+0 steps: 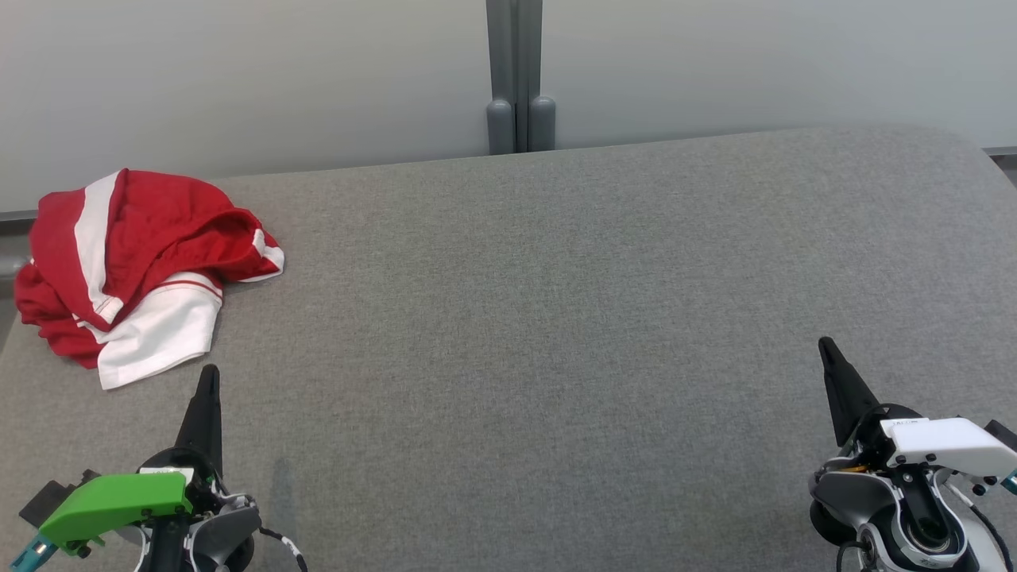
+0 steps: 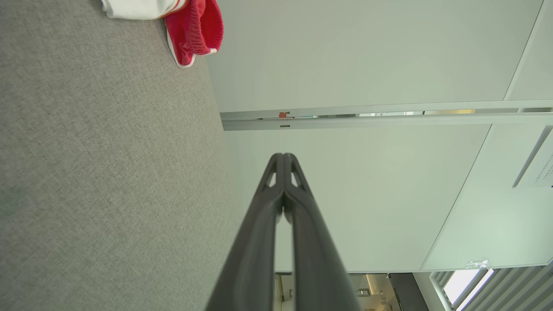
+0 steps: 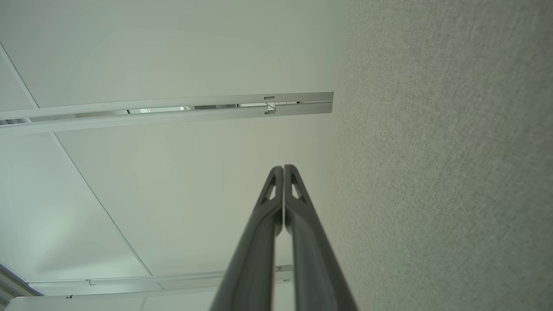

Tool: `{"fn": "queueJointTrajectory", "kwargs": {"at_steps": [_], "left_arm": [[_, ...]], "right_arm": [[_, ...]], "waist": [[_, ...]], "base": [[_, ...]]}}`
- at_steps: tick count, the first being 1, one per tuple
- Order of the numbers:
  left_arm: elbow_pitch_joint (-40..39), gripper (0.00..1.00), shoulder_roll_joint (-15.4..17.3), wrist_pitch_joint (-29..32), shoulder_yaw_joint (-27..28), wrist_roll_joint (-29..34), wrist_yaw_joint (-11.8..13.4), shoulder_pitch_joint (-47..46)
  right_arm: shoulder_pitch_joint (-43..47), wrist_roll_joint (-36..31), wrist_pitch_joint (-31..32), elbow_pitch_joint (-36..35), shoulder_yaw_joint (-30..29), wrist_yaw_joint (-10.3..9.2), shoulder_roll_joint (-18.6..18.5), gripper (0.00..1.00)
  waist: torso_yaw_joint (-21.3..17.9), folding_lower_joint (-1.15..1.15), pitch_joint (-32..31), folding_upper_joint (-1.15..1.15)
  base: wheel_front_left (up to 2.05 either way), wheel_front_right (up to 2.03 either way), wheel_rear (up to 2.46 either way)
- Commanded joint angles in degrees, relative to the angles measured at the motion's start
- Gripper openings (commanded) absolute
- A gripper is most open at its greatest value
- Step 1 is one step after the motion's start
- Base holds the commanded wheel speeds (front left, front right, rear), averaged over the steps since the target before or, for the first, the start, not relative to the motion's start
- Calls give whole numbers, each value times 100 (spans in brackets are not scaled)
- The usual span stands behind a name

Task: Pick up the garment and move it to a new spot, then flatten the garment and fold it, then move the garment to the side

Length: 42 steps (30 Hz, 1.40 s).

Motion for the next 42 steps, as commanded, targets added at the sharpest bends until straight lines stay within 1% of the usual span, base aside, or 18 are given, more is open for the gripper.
{"fn": "queueJointTrajectory", "kwargs": {"at_steps": [1, 13, 14, 18, 24, 28, 32, 36, 42], "left_arm": [[-9, 0, 8, 13, 3, 30, -36, -69], [-9, 0, 8, 13, 3, 30, -37, -69], [0, 100, 0, 0, 0, 0, 1, 0], [175, 100, -43, -15, -29, 0, 16, 132], [99, 100, -38, -192, -214, 67, 14, 163], [38, 100, -35, -303, -283, 217, 28, 179], [-80, 100, -32, -410, -333, 516, 90, 176], [-259, 100, -29, -511, -398, 911, 192, 169], [-524, 100, -25, -654, -571, 1676, 349, 153]], "right_arm": [[-37, -20, 19, 10, 1, 0, -6, 0], [-37, -20, 19, 10, 1, 0, -6, 0], [0, 0, 0, 0, 0, 0, 0, 100], [140, 0, -12, 174, 18, -2, 49, 100], [174, -64, -189, 159, 104, -2, 44, 100], [182, -244, -300, 140, 105, -2, 41, 100], [182, -624, -406, 26, 76, -2, 38, 100], [193, -1198, -508, -181, 76, -2, 35, 100], [237, -2083, -651, -451, 154, -1, 30, 100]], "waist": [[0, 0, 0, 0], [0, 0, 0, 0], [0, 0, 0, 0], [0, 0, 0, 0], [0, 0, 0, 0], [0, 0, 1, 0], [1, 0, 8, 0], [4, 0, 18, 0], [9, 0, 35, 0]], "base": [[0, 0, 0], [0, 0, 0], [0, 0, 0], [0, 0, 0], [0, 0, 0], [0, 0, 0], [0, 0, 0], [0, 0, 0], [0, 0, 0]]}}
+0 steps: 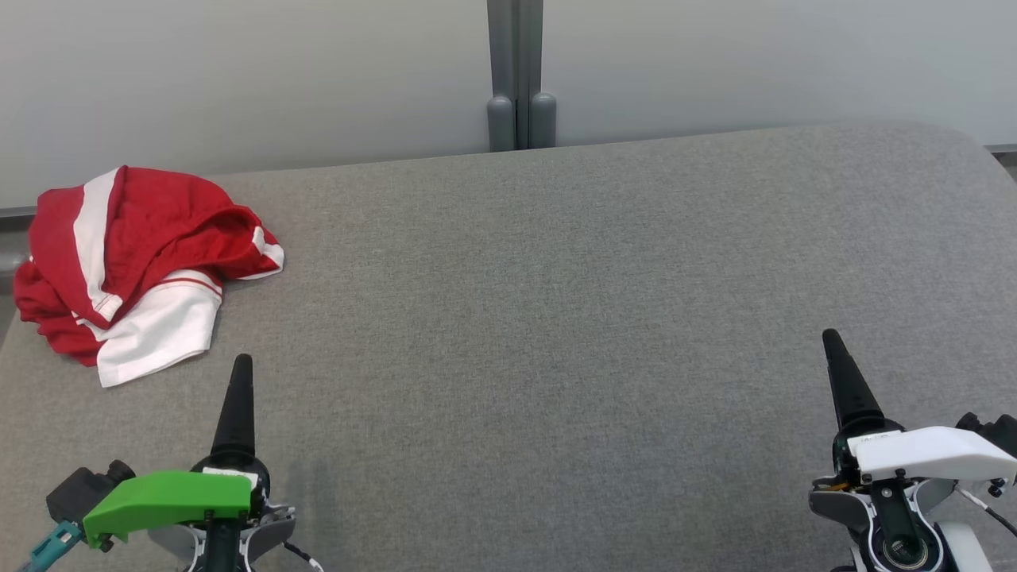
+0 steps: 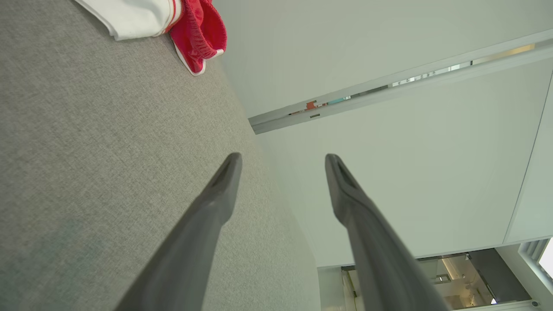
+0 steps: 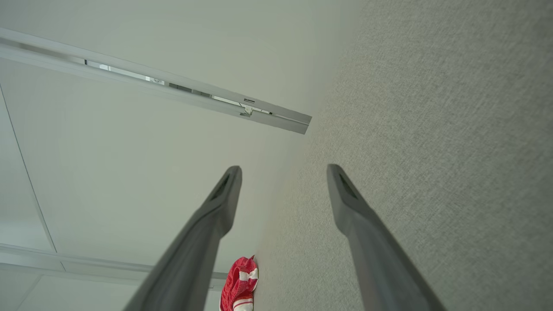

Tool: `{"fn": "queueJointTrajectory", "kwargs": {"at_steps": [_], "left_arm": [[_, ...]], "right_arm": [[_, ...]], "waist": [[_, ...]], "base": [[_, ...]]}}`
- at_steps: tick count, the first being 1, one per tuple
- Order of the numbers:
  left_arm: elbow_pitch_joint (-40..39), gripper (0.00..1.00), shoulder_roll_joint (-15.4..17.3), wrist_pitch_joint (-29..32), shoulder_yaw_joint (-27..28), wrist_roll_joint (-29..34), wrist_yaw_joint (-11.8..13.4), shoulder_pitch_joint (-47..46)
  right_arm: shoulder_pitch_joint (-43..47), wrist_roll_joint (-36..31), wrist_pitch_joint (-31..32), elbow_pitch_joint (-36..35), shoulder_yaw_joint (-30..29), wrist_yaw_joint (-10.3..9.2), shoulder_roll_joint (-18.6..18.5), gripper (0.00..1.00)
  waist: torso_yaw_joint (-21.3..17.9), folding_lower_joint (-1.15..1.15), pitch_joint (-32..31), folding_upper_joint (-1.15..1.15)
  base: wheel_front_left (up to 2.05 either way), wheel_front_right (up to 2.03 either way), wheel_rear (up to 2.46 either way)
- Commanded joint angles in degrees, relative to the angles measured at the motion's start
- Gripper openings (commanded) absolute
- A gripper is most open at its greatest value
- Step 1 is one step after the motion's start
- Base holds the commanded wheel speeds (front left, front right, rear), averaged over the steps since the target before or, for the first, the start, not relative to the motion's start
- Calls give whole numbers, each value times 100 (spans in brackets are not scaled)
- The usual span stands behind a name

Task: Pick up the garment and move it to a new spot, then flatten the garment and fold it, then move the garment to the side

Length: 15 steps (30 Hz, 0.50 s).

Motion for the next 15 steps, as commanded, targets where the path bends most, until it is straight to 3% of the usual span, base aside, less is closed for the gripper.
{"fn": "queueJointTrajectory", "kwargs": {"at_steps": [1, 15], "left_arm": [[-179, 100, 33, -66, -77, 308, 53, -86], [-358, 100, 42, -366, -530, 2137, 369, 18]], "right_arm": [[-8, -331, -68, -177, 34, 1, -29, 100], [115, -2088, -368, -252, 299, 1, -38, 100]], "waist": [[1, 0, 4, 0], [12, 0, 35, 0]], "base": [[0, 0, 0], [0, 0, 0]]}}
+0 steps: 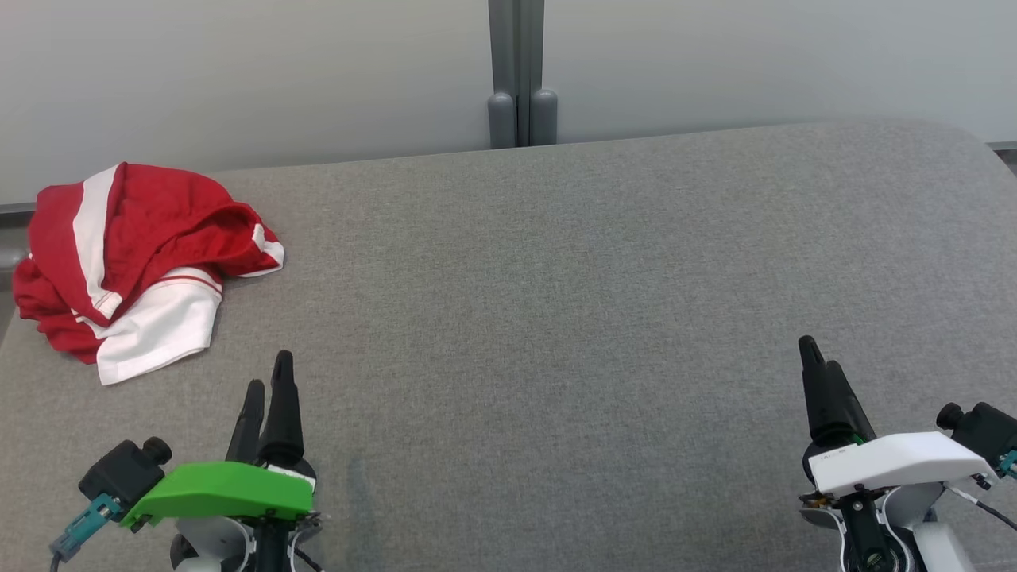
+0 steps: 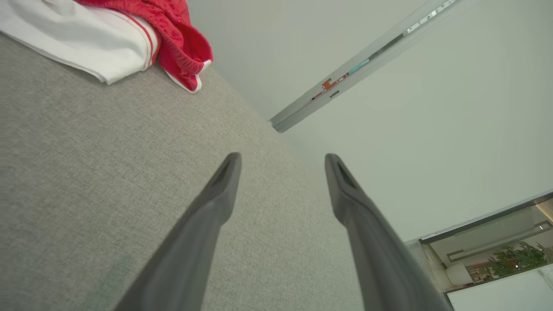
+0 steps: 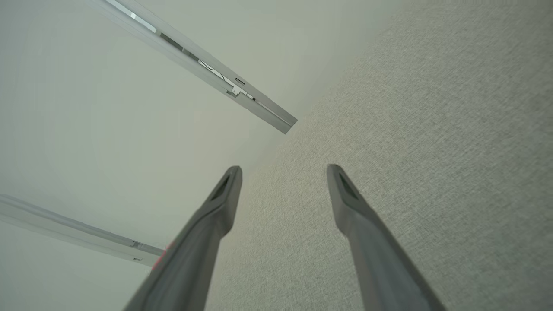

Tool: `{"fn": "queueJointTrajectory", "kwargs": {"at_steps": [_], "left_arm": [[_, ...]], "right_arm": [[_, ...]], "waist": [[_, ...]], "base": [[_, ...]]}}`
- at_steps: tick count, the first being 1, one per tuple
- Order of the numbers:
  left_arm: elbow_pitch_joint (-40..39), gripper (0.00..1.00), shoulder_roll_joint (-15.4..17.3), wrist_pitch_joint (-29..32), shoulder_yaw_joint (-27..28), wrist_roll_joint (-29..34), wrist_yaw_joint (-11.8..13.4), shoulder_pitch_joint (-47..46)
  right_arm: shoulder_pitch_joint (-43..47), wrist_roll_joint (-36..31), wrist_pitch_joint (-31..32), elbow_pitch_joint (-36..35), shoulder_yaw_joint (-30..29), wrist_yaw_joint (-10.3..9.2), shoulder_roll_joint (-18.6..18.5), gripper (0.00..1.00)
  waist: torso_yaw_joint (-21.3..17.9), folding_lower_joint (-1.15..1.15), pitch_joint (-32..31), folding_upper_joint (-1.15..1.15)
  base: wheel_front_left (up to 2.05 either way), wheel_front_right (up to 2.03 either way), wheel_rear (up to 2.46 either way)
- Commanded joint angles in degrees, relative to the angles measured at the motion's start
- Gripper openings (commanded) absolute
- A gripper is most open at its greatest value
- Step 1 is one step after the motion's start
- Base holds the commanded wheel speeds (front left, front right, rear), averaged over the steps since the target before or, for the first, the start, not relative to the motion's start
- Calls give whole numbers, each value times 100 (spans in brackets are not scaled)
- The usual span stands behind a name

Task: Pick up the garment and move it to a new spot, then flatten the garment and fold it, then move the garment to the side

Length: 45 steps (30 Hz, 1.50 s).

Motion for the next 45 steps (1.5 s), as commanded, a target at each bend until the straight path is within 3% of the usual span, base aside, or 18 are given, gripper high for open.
{"fn": "queueJointTrajectory", "kwargs": {"at_steps": [1, 21, 45], "left_arm": [[-107, 100, 36, -60, -40, 256, 48, -6], [53, 100, 47, -422, -330, 2065, 233, 118], [368, 100, 58, -773, -674, 3291, 457, 30]], "right_arm": [[-14, -279, -80, -84, 34, 1, -31, 100], [59, -1902, -442, -1, 148, 2, -42, 100], [146, -3159, -788, 107, 100, 2, -52, 100]], "waist": [[1, 0, 3, 0], [17, 0, -29, 0], [12, 0, -47, 0]], "base": [[0, 0, 0], [0, 0, 0], [0, 0, 0]]}}
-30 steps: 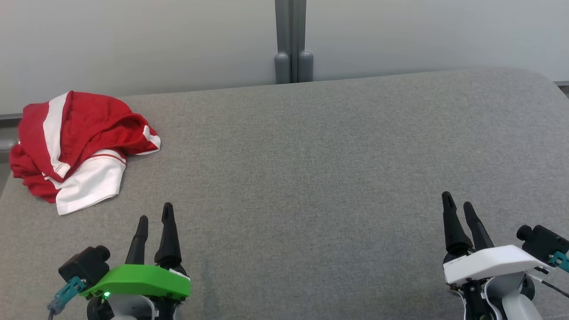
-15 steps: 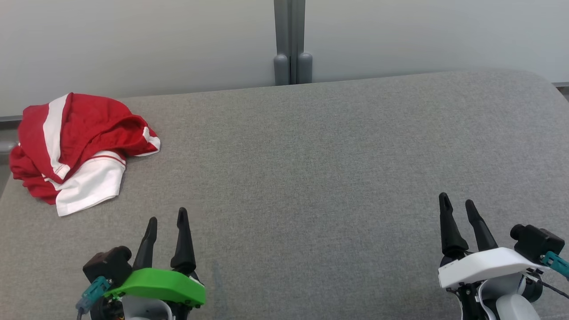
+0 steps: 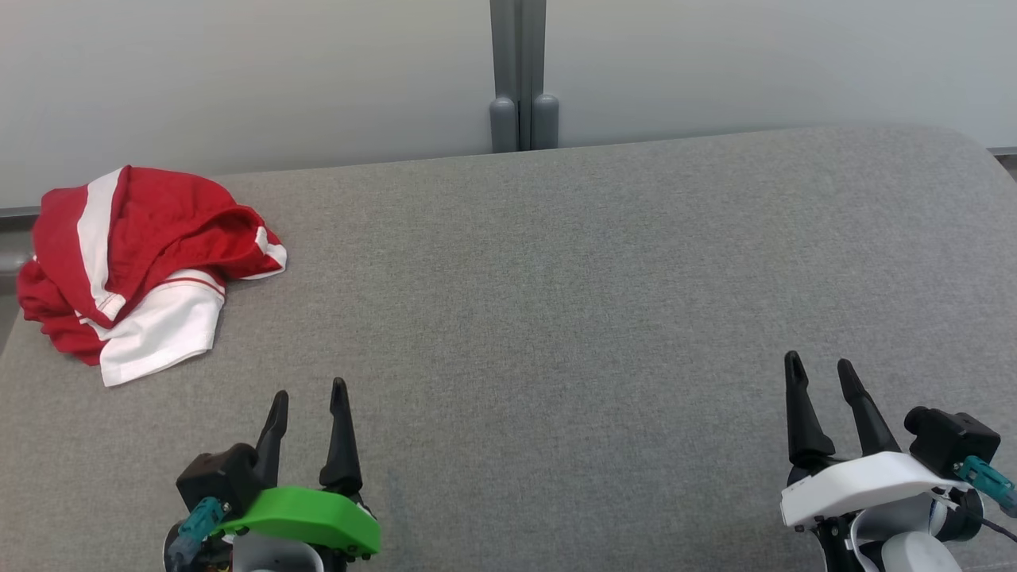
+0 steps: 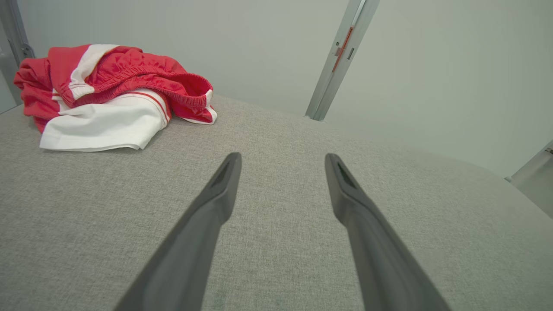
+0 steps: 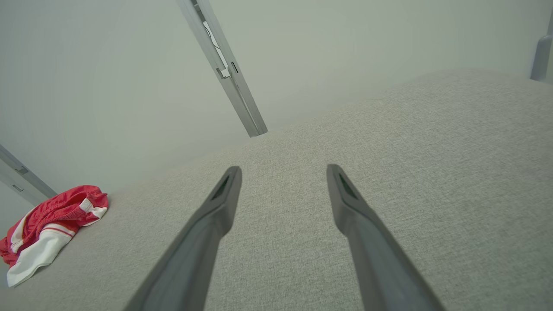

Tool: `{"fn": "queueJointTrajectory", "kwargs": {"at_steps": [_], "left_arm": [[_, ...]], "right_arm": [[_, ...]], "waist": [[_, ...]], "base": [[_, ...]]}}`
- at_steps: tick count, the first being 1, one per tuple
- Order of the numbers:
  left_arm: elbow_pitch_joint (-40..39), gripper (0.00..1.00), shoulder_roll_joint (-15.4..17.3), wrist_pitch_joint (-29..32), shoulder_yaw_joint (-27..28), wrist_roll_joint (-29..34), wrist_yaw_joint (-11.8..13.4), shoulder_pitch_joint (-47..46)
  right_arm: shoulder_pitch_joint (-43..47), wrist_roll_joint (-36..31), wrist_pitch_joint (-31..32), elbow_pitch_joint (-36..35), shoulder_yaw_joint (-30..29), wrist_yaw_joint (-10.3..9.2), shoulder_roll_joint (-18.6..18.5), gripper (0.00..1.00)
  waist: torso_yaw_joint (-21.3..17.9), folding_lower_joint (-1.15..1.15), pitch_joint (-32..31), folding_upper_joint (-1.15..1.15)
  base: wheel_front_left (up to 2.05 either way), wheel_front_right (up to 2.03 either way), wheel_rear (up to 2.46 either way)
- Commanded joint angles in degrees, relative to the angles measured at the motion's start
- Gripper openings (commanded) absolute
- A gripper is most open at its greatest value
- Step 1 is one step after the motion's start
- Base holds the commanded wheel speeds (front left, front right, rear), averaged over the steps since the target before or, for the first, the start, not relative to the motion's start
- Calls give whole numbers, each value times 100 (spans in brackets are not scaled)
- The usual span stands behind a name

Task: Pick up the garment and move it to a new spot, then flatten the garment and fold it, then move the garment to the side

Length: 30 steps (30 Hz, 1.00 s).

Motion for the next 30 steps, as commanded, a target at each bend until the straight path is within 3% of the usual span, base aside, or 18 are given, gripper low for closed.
{"fn": "queueJointTrajectory", "kwargs": {"at_steps": [1, 30], "left_arm": [[4, 100, 40, -58, -9, 113, 54, -88], [245, 100, 49, -397, -287, 1116, 230, 88]], "right_arm": [[8, -169, -55, -26, 15, 1, -30, 100], [22, -1629, -389, 77, 102, 2, -39, 100]], "waist": [[0, 0, -1, 0], [119, 0, -14, 0]], "base": [[0, 0, 0], [0, 0, 0]]}}
